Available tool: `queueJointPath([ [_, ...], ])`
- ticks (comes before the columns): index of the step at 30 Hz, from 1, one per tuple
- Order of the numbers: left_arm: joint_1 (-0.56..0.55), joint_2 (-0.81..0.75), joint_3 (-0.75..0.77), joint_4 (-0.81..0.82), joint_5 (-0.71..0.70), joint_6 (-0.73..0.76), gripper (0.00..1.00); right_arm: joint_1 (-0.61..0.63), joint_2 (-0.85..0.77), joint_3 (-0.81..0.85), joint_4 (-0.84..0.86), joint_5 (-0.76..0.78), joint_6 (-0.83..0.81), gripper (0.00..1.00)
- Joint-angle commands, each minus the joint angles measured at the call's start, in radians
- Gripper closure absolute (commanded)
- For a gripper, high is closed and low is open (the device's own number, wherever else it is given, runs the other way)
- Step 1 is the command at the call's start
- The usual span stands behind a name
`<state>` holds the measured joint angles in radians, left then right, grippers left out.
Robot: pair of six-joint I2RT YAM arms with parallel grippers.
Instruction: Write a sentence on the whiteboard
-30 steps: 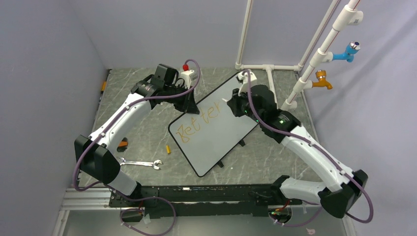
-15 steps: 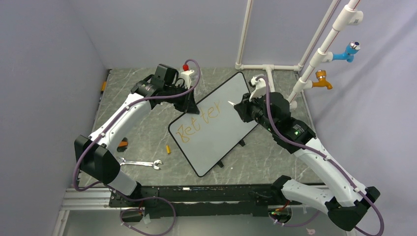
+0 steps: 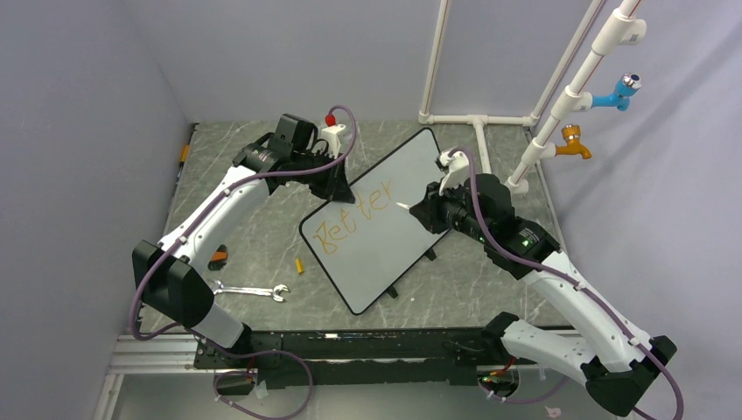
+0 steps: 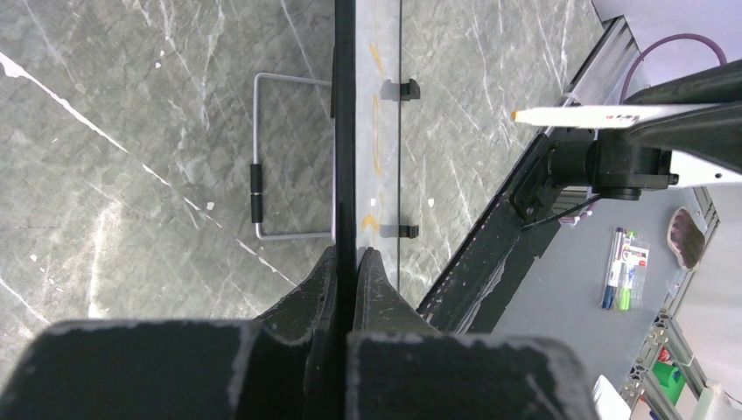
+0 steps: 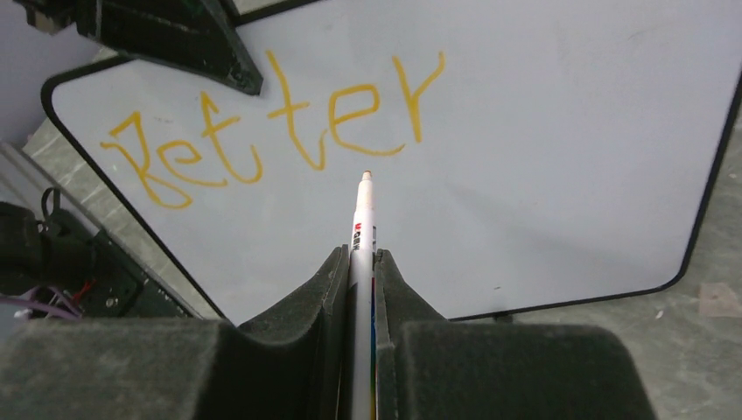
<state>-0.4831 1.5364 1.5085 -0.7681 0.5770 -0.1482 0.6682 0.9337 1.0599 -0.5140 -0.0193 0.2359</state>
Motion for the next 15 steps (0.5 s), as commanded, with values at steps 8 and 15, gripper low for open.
queueJointPath([
  [8,0.009,0.002,-0.008,0.025,-0.2,0.107,1.0,0.065,-0.015,-0.097,0.058,-0.091,0.096,1.0],
  [15,0.011,0.006,-0.019,0.026,-0.229,0.107,1.0,0.307,0.043,-0.101,0.062,0.103,0.125,1.0],
])
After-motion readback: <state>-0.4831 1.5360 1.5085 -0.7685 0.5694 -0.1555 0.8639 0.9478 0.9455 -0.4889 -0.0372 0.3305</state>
